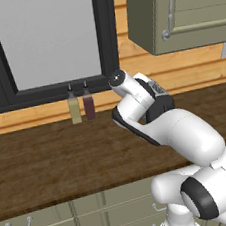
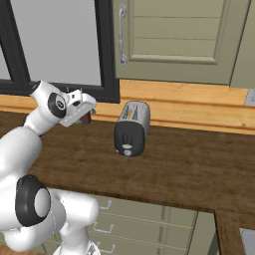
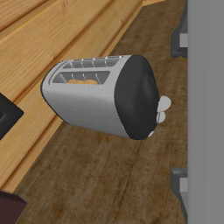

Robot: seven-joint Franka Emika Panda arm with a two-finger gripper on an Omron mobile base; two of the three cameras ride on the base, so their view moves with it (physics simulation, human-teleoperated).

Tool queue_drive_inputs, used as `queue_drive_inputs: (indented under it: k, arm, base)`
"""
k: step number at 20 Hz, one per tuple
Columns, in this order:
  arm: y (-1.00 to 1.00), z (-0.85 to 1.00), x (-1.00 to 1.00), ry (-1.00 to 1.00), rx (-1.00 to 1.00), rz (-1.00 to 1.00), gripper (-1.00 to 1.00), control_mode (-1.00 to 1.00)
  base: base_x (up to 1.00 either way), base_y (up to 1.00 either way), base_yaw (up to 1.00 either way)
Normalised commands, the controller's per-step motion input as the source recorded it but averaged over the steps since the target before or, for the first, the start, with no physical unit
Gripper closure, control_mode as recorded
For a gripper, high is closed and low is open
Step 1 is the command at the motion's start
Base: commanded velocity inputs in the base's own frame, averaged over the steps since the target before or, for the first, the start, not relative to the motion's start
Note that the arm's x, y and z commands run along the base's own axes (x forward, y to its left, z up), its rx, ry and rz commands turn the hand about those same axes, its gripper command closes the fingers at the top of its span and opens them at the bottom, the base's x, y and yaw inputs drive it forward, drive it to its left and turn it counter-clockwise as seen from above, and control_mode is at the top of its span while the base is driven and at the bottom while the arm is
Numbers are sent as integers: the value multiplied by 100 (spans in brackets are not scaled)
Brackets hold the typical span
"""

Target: Start the toaster. Once the lever pops up, take the bread to the plate on the dining counter.

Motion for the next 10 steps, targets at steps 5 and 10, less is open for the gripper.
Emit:
queue_drive_inputs:
  k: [5, 10]
  arm:
    - [0, 0, 0, 0, 0, 0, -100, -100]
    - [0, 0, 0, 0, 0, 0, -100, -100]
  base:
    - [0, 0, 0]
    - [0, 0, 0]
